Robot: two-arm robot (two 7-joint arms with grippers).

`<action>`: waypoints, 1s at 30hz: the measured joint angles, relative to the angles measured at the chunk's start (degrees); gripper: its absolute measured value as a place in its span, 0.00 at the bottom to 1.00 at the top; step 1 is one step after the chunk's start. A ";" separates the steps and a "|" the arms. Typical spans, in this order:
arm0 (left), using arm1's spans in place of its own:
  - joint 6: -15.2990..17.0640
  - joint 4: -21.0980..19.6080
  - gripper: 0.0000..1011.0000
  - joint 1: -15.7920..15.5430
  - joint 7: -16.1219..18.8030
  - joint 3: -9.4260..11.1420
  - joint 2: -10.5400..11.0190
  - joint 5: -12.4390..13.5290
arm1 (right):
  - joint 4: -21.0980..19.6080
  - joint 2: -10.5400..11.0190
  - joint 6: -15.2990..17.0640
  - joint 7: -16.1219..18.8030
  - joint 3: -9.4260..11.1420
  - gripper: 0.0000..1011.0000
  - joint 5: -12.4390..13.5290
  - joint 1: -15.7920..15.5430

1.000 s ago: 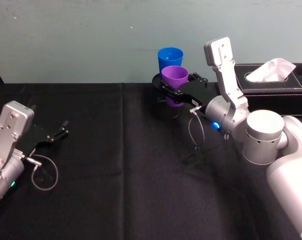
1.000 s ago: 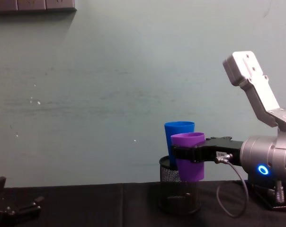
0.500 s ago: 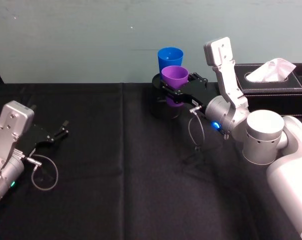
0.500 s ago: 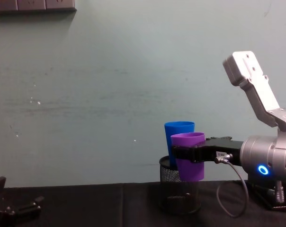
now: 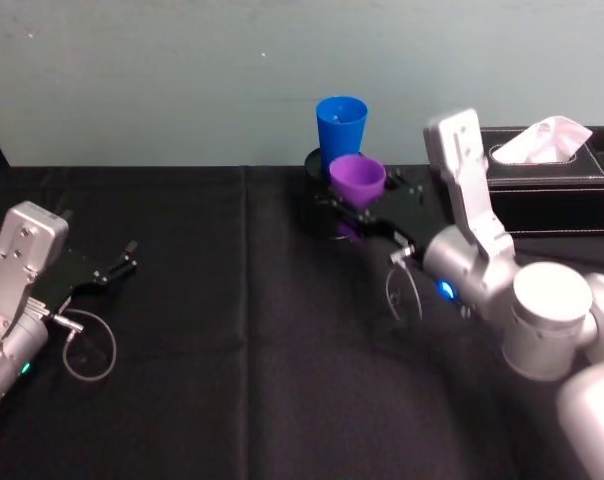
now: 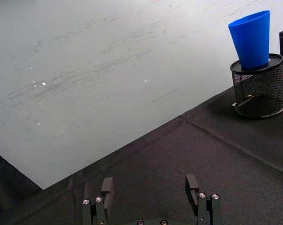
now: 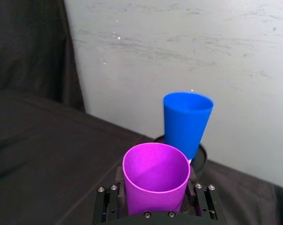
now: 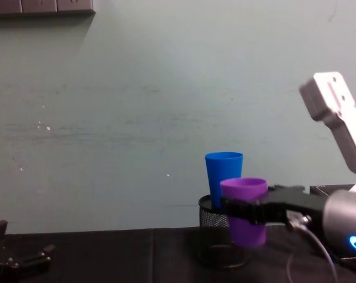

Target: Pick up one cup with a gripper and tap it against the other cup.

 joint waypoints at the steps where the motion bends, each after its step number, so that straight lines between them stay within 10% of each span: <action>1: 0.00 0.00 0.99 0.00 0.00 0.00 0.00 0.00 | -0.87 0.32 -0.18 -0.06 0.00 0.73 -0.07 -0.88; 10: 0.00 0.00 0.99 0.00 0.00 0.00 0.00 0.00 | -5.04 1.58 -9.21 -2.11 0.13 0.73 -2.40 -10.19; 30: 0.00 0.00 0.99 0.00 0.00 0.00 0.00 0.00 | 2.41 -1.62 -13.59 -2.14 1.49 0.79 -3.70 -11.79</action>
